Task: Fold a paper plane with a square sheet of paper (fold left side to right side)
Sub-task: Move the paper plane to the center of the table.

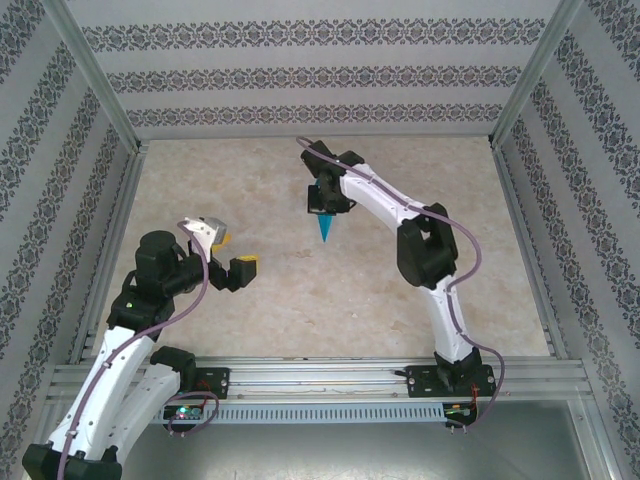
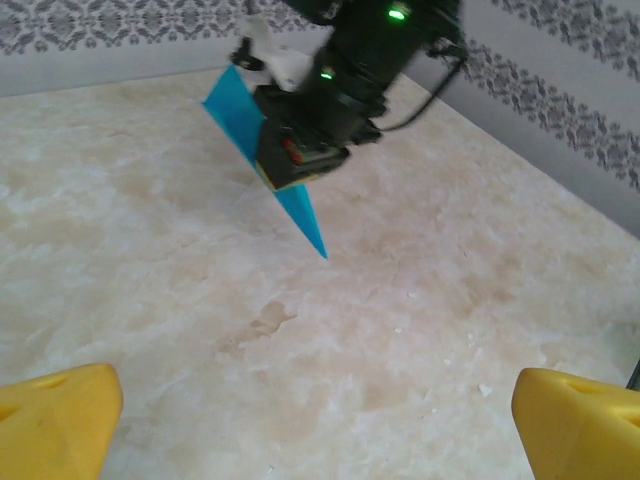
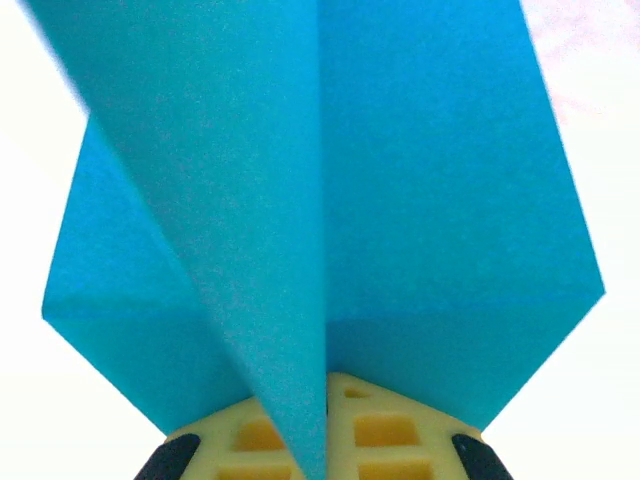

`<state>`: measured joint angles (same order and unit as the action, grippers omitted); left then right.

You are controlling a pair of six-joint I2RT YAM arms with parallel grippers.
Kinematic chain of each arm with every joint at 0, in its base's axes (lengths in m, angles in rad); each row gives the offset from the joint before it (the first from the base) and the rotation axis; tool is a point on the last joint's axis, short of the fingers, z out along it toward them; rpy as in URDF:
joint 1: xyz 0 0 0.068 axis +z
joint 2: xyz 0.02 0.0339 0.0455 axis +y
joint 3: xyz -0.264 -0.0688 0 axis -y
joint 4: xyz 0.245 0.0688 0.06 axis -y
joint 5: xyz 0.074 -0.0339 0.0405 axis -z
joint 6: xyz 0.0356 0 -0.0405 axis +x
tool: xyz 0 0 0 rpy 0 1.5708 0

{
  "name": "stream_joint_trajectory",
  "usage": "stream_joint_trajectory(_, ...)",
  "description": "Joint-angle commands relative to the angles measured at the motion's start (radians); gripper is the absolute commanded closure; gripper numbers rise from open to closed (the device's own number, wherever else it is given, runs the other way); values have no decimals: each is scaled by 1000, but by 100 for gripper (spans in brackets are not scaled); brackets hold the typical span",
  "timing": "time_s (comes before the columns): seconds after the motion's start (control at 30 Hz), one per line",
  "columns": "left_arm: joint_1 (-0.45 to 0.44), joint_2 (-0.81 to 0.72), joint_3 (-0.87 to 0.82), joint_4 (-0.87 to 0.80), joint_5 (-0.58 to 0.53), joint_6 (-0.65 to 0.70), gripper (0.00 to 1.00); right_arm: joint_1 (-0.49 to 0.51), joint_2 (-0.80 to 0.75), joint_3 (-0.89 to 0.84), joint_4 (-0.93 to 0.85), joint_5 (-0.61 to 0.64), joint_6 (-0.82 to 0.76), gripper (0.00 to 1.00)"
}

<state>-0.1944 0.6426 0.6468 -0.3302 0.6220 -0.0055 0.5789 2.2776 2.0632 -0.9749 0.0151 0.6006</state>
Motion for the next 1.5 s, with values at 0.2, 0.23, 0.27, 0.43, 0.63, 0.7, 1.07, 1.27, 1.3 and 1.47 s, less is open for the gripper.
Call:
stream_joint_trajectory(0.2,9,28,-100,132,201,137,0,-16,222,316,-232,-9,-48,100)
stream_joint_trajectory(0.23,7,29,-108,141,200,136,0,-16,234,324,-231,-19,-45,100)
stream_joint_trajectory(0.27,7,28,-115,144,195,138,0,-16,244,331,-231,-25,-41,100)
stream_joint_trajectory(0.43,3,10,-121,101,164,186,0,-14,282,354,-238,-37,-34,100)
stream_joint_trajectory(0.63,1,6,-126,99,161,191,0,-9,301,357,-232,-35,-30,100)
stream_joint_trajectory(0.7,1,6,-126,95,162,193,0,-8,306,360,-234,-35,-29,100)
stream_joint_trajectory(1.07,1,1,-125,79,152,201,0,-1,334,354,-237,-25,-28,97)
stream_joint_trajectory(1.27,0,3,-125,76,153,196,0,3,344,351,-233,-29,-26,89)
stream_joint_trajectory(1.3,0,5,-123,76,156,193,0,5,345,348,-228,-31,-26,87)
stream_joint_trajectory(1.47,0,5,-120,64,157,188,0,9,344,334,-216,-31,-17,80)
